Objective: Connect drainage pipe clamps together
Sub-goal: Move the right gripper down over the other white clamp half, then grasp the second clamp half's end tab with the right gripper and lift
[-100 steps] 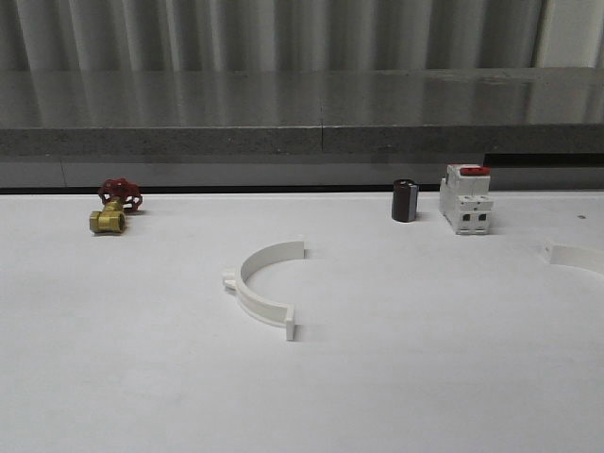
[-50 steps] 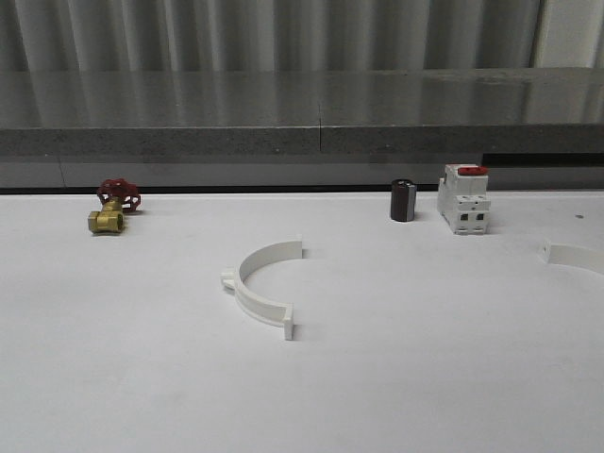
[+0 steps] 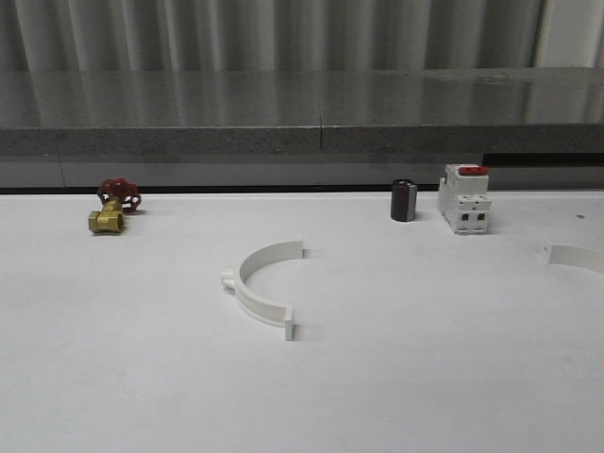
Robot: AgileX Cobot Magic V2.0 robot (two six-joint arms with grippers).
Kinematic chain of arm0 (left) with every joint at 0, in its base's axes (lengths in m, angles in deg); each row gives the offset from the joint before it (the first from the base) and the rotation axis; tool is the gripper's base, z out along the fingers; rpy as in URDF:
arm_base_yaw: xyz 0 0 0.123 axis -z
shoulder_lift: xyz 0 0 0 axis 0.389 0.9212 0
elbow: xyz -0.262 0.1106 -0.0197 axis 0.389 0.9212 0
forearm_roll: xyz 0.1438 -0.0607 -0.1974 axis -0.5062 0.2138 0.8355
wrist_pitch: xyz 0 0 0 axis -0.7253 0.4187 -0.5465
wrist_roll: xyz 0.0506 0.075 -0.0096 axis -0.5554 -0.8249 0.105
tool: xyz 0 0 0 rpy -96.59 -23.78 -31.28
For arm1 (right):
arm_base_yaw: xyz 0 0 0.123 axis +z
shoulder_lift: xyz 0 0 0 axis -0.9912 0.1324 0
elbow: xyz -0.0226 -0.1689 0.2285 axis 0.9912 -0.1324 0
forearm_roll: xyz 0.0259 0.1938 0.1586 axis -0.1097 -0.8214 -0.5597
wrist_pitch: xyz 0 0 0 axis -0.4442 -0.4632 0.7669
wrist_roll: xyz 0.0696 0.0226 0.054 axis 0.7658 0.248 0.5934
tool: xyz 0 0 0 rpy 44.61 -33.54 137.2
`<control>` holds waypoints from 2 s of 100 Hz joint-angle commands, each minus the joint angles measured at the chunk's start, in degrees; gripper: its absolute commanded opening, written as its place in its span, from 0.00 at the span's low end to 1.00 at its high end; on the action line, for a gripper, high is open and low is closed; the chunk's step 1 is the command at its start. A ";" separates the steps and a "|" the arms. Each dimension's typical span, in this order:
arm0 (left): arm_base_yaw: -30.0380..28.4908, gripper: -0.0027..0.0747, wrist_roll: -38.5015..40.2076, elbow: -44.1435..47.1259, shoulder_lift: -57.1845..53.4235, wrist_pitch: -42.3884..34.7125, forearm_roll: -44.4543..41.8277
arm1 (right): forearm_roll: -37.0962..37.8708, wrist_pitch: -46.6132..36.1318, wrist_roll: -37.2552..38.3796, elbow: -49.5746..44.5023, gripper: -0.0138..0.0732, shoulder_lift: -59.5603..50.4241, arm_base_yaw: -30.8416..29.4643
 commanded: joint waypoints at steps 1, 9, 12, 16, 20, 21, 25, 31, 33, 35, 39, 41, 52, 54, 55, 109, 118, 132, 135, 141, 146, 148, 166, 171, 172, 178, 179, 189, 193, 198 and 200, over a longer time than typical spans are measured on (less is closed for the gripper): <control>-0.12 0.01 0.05 -1.56 0.11 -3.62 -0.32 | -0.80 -5.17 -0.23 2.06 0.88 -0.30 -0.08; -0.12 0.01 0.05 -1.56 0.11 -3.62 -0.32 | -1.93 -6.77 -0.23 2.07 0.88 -0.30 -0.08; -0.12 0.01 0.05 -1.56 0.11 -3.62 -0.32 | -2.02 -7.04 -0.15 2.15 0.88 -0.19 -0.08; -0.12 0.01 0.05 -1.56 0.11 -3.62 -0.32 | -2.02 -6.76 0.35 2.63 0.88 0.20 -0.32; -0.12 0.01 0.05 -1.56 0.11 -3.62 -0.32 | -2.02 -6.10 1.01 3.34 0.88 0.95 -0.96; -0.12 0.01 0.05 -1.56 0.11 -3.62 -0.32 | -2.02 -5.63 1.28 3.71 0.88 1.35 -1.33; -0.12 0.01 0.05 -1.56 0.11 -3.62 -0.32 | -2.02 -4.19 1.65 4.96 0.88 2.59 -2.47; -0.12 0.01 0.05 -1.56 0.11 -3.62 -0.32 | -2.02 -2.58 1.70 6.84 0.88 5.47 -4.97; -0.12 0.01 0.05 -1.56 0.11 -3.62 -0.32 | -2.02 -2.08 1.70 7.58 0.88 6.54 -5.86; -0.12 0.01 0.05 -1.56 0.11 -3.62 -0.32 | -2.02 -1.68 1.65 8.31 0.88 7.65 -6.72; -0.12 0.01 0.05 -1.56 0.11 -3.62 -0.32 | -2.02 -1.04 1.57 9.73 0.88 9.54 -8.05; -0.12 0.01 0.05 -1.56 0.11 -3.62 -0.32 | -2.02 -0.84 1.42 10.21 0.88 10.69 -8.77; -0.12 0.01 0.05 -1.56 0.11 -3.62 -0.32 | -2.02 -0.43 -0.69 13.71 0.88 16.92 -11.32; -0.12 0.01 0.05 -1.56 0.11 -3.62 -0.32 | -2.02 -0.43 -1.25 14.31 0.88 18.07 -11.45; -0.12 0.01 0.05 -1.56 0.11 -3.62 -0.32 | -2.02 -0.52 -1.42 14.53 0.88 18.45 -11.45; -0.12 0.01 0.05 -1.56 0.11 -3.62 -0.32 | 0.51 -2.59 -5.59 23.12 0.88 40.53 -11.45; -0.12 0.01 0.05 -1.56 0.11 -3.62 -0.32 | 0.55 -3.75 -5.59 23.12 0.88 42.07 -11.45; -0.12 0.01 0.05 -1.56 0.11 -3.62 -0.32 | 0.55 -4.94 -5.59 23.12 0.87 43.25 -11.45; -0.12 0.01 0.05 -1.56 0.11 -3.62 -0.32 | 0.55 -5.31 -5.59 23.12 0.86 43.37 -11.45; -0.12 0.01 0.05 -1.56 0.11 -3.62 -0.32 | 0.55 -5.84 -5.59 23.12 0.82 43.67 -11.45; -0.12 0.01 0.05 -1.56 0.11 -3.62 -0.32 | 0.55 -6.13 -5.59 23.12 0.79 43.82 -11.45; -0.12 0.01 0.05 -1.56 0.11 -3.62 -0.32 | 0.55 -6.21 -5.59 23.12 0.78 43.95 -11.45; -0.12 0.01 0.05 -1.56 0.11 -3.62 -0.32 | 0.55 -6.25 -5.59 23.12 0.76 45.75 -11.45; -0.12 0.01 0.05 -1.56 0.11 -3.62 -0.32 | 0.55 -6.33 -5.59 23.12 0.76 46.40 -11.45; -0.12 0.01 0.05 -1.56 0.11 -3.62 -0.32 | 0.55 -6.33 -5.59 23.12 0.76 46.46 -11.45; -0.12 0.01 0.05 -1.56 0.11 -3.62 -0.32 | 0.55 -6.33 -5.59 23.12 0.76 46.93 -11.45; -0.12 0.01 0.05 -1.56 0.11 -3.62 -0.32 | 0.55 -6.33 -5.59 23.12 0.76 46.94 -11.45; -0.12 0.01 0.05 -1.56 0.11 -3.62 -0.32 | 0.55 -6.33 -5.59 23.12 0.73 46.93 -11.40; -0.12 0.01 0.05 -1.56 0.11 -3.62 -0.32 | 0.39 -6.12 -5.52 23.12 0.70 46.93 -11.40; -0.12 0.01 0.05 -1.56 0.11 -3.62 -0.32 | 0.15 -5.84 -5.16 23.12 0.62 46.93 -11.40; -0.12 0.01 0.05 -1.56 0.11 -3.62 -0.32 | 0.09 -5.78 -5.15 23.12 0.58 46.93 -11.40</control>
